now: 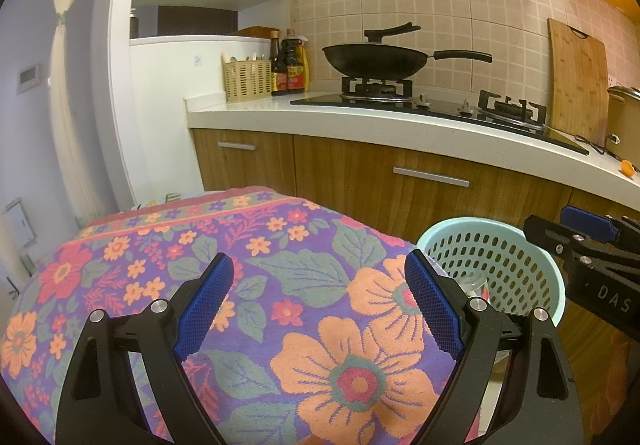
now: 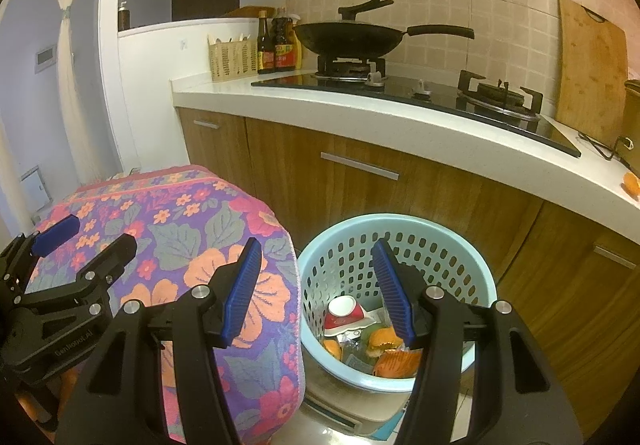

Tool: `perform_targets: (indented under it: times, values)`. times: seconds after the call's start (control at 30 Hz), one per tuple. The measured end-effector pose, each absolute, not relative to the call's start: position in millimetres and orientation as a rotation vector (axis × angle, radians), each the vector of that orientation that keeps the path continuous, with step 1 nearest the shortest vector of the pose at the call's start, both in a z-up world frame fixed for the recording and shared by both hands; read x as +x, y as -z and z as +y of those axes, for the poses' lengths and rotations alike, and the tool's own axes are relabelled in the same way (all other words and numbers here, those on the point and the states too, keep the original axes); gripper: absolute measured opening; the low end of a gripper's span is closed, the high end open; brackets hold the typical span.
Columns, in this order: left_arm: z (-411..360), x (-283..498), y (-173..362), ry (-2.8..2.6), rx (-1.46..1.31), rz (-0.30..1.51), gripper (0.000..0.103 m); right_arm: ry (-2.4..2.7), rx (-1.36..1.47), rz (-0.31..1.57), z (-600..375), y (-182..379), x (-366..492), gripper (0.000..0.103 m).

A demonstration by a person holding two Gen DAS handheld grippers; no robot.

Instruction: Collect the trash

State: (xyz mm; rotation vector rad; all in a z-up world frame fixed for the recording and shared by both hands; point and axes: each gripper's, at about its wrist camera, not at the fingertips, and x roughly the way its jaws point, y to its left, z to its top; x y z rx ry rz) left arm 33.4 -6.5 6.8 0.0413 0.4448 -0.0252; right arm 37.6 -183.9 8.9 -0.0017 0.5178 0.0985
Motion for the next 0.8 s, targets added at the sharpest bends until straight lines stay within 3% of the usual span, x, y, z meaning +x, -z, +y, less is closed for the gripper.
perform_targets:
  times: [0.8]
  values:
    - [-10.2, 31.1, -8.6, 0.013, 0.049, 0.436, 0.085, -0.094, 0.008, 0.504, -182.0, -11.1, 32.9, 0.054]
